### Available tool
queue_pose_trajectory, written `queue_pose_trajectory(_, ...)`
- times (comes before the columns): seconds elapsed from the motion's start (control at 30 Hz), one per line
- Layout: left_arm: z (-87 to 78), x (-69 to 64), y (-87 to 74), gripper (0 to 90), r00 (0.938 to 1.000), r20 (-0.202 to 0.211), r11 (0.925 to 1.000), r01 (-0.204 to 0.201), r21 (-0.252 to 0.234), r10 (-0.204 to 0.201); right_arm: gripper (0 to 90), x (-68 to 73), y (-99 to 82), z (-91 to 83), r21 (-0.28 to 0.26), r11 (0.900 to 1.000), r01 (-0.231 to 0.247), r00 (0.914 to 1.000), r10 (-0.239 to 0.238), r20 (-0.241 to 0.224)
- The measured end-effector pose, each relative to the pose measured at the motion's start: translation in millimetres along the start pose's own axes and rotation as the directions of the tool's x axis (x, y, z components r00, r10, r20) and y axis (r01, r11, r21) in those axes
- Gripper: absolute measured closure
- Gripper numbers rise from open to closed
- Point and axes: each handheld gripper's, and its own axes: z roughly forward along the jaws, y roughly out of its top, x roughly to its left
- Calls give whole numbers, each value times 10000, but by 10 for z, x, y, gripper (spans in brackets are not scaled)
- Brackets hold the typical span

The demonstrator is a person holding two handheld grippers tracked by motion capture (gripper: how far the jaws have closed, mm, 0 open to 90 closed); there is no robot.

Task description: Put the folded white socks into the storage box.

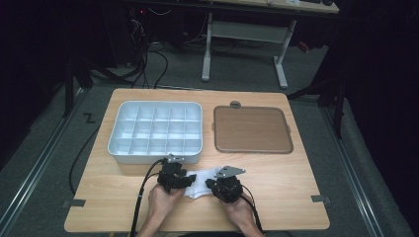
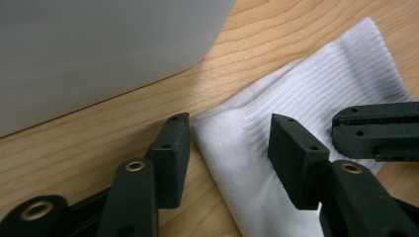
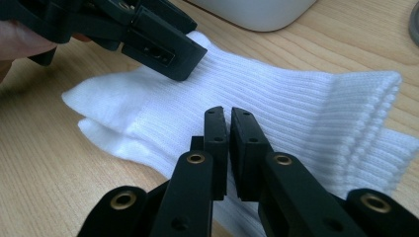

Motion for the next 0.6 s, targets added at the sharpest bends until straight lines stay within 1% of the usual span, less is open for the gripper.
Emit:
queue_pose_trajectory(0.07,1,0,0,519,10000,28,10000,14,10,-14,870,-5,-4,1,-30,10000,64,10000,-64,-7)
queue_pose_trajectory(0.1,1,0,-1,544,10000,52,10000,25,25,-25,874,-7,-7,0,-35,10000,73,10000,-74,-35)
queue_pose_trajectory(0.2,7,-2,-4,567,9999,120,10000,64,37,-64,876,-5,-15,-1,-46,10000,64,10000,-64,-17)
queue_pose_trajectory(0.3,8,2,-5,641,9998,178,9999,76,114,-78,879,-9,-27,-4,-100,9999,34,10000,-34,-23)
queue_pose_trajectory(0.33,8,3,-3,641,9998,186,9998,108,137,-110,879,-9,-27,-4,-100,9999,34,10000,-34,-23)
queue_pose_trajectory(0.37,8,7,0,686,9996,214,9997,159,188,-163,880,-9,-28,-6,-97,9999,30,10000,-30,-27)
queue_pose_trajectory(0.4,8,10,1,686,9996,239,9996,169,222,-175,880,-9,-28,-6,-97,9999,30,10000,-30,-27)
queue_pose_trajectory(0.43,6,17,3,705,9994,282,9994,169,301,-178,879,-9,-29,-5,-94,9999,48,10000,-49,-24)
queue_pose_trajectory(0.47,3,20,6,749,9991,351,9990,243,385,-257,879,-3,-28,-6,-86,9999,72,10000,-72,8)
queue_pose_trajectory(0.6,-11,13,8,794,9988,421,9990,242,388,-259,880,2,-30,-6,-90,9999,121,9999,-120,40)
